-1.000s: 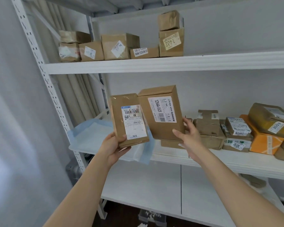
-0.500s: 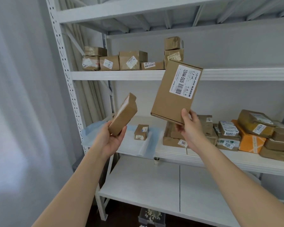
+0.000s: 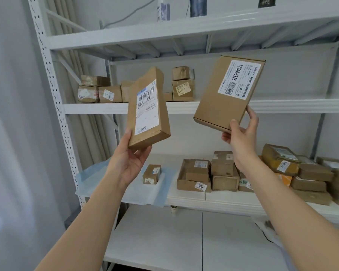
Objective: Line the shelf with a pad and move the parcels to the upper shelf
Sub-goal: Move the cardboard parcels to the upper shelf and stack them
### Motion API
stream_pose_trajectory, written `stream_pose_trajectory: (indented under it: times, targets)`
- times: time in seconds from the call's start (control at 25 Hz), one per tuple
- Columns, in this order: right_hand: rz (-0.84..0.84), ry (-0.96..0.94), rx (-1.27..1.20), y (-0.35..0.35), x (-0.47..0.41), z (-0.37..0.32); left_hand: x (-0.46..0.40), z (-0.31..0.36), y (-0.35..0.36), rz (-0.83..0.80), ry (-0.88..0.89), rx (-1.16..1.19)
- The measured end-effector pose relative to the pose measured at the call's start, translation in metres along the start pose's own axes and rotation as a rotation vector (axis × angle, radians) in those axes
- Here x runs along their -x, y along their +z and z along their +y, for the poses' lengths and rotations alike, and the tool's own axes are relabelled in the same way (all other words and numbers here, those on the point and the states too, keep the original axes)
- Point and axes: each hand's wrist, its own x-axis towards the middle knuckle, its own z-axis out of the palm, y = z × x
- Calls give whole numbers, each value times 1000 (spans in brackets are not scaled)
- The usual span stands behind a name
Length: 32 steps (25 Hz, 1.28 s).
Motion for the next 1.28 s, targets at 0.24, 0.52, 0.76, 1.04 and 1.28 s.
stream_pose_trajectory:
  times: [0.24, 0.52, 0.76, 1.04, 1.28]
  targets:
    - [23, -13, 4, -21, -75, -16, -42, -19, 66, -93, 56, -57]
    - [-63, 181, -178, -19, -157, -29, -85, -32, 129, -142, 133, -59]
    - [-126, 282, -116, 5, -217, -23, -114, -40, 154, -127, 177, -55]
    - [-122, 354, -34, 41, -255, -1, -160, -33, 158, -128, 174, -120]
    - [-99, 259, 255, 56, -275, 10, -207, -27, 166, -193, 172, -172]
